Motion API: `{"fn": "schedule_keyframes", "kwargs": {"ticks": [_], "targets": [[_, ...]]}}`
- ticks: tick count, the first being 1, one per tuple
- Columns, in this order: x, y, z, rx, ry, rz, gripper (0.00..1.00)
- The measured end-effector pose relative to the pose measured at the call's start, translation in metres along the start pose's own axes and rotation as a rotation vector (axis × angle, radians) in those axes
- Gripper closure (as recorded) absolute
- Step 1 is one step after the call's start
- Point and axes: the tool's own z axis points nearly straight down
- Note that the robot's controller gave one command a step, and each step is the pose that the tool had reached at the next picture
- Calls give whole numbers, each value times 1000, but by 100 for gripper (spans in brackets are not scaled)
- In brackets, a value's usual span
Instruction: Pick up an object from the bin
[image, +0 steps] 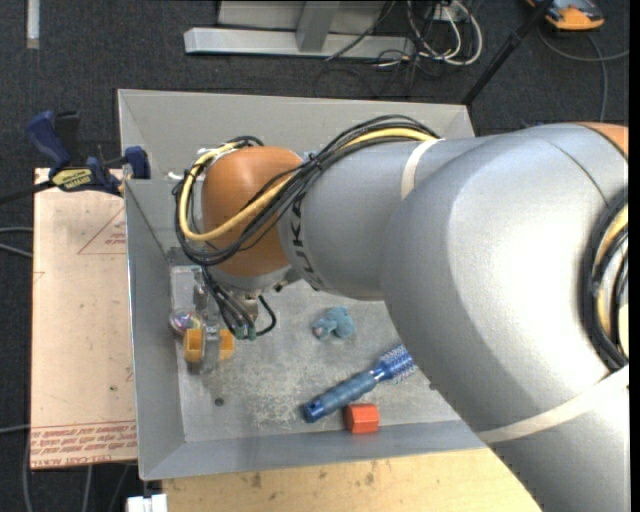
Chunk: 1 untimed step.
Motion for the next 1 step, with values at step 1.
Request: {"fn": "schedule_keyframes", "kwargs": {"ticks": [1], "targets": [[0, 1, -3, -1, -2, -1, 100]]}}
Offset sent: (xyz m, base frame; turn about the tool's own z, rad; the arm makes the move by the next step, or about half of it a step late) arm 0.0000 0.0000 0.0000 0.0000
